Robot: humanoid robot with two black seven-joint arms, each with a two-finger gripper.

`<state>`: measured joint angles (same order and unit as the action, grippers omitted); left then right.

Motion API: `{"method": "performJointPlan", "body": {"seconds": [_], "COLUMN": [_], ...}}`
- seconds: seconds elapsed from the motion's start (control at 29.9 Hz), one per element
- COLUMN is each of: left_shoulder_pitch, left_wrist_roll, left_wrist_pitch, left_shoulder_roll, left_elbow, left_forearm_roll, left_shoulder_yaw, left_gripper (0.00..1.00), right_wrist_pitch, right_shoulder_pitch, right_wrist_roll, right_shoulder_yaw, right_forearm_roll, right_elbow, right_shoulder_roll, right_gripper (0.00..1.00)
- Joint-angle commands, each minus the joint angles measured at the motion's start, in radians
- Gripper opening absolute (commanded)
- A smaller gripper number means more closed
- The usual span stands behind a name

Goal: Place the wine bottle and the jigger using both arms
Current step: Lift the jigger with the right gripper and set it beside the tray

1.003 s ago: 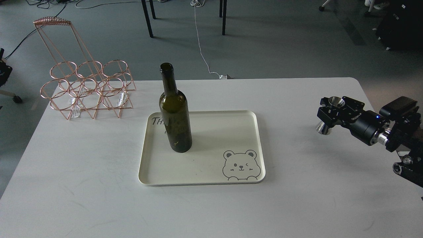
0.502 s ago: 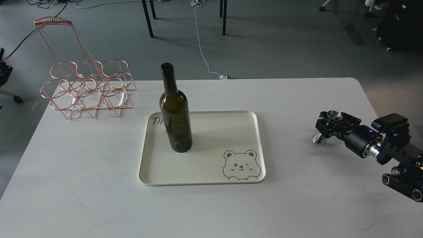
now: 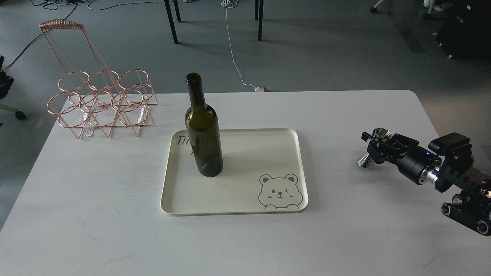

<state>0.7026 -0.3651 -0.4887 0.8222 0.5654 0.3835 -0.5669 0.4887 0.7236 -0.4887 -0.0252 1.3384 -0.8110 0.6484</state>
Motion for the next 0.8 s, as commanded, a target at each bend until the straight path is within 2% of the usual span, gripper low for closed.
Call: {"method": "performJointPlan", "body": {"seconds": [0.0, 0.2, 0.47, 0.77], "left_shoulder_pitch": [0.000, 0.001, 0.000, 0.002], "left_wrist_roll": [0.000, -0.002, -0.002, 0.000], "left_wrist_pitch": [0.000, 0.000, 0.000, 0.000], "left_shoulder_roll": [0.000, 0.005, 0.028, 0.034], "left_elbow": [0.001, -0.001, 0.001, 0.002], "left_forearm_roll": [0.000, 0.002, 0.002, 0.002], "left_shoulder_yaw": [-0.001, -0.001, -0.002, -0.004], "left_gripper": [0.99, 0.99, 0.99, 0.99], "right_wrist_pitch": [0.000, 0.000, 0.000, 0.000], "right_shoulder_pitch": [-0.003, -0.003, -0.003, 0.048], "right_wrist_roll": [0.000, 0.000, 0.000, 0.000], "right_shoulder_yaw": [0.001, 0.001, -0.001, 0.014], "right_forearm_roll": [-0.001, -0.001, -0.007, -0.008], "right_elbow": [-0.002, -0.063, -0.301, -0.336], "right_shoulder_roll": [0.008, 0.040, 0.221, 0.332], "right_gripper": [0.57, 0.62, 0.96, 0.97]}}
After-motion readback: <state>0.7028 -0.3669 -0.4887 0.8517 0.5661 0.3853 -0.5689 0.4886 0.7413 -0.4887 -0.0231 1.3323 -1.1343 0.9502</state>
